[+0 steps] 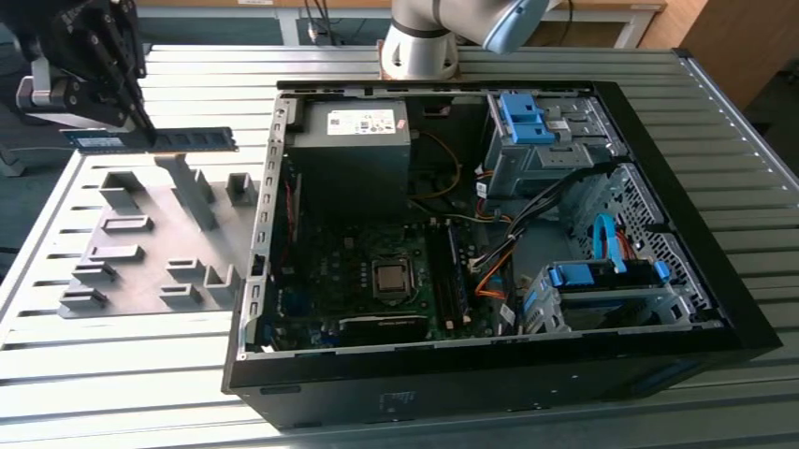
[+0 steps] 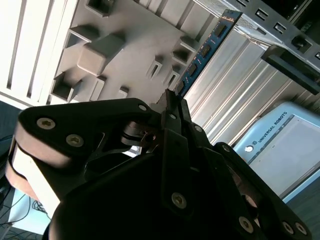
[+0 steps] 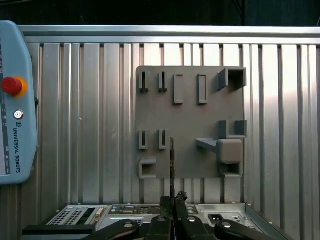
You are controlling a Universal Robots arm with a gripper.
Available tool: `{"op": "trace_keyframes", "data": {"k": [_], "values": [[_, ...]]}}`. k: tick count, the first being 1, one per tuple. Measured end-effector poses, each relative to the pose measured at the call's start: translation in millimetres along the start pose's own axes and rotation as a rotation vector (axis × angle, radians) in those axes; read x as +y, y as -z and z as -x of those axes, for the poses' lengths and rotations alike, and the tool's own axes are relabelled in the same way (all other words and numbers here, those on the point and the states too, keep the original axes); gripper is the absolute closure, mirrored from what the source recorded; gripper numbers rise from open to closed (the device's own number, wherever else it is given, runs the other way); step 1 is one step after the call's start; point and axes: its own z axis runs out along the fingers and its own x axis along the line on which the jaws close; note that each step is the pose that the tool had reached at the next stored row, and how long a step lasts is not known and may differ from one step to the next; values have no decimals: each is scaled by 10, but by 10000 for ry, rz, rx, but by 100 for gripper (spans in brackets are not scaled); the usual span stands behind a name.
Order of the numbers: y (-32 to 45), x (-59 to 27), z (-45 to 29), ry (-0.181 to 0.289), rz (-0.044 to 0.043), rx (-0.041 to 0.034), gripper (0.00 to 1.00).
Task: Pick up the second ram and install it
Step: 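Pick up the second ram and move it above second insertion slot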
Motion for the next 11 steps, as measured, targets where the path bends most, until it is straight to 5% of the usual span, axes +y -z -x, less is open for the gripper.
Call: {"op": "trace_keyframes", "data": {"k": [11], "values": [[3, -175, 3, 0, 1, 1, 86]]}}
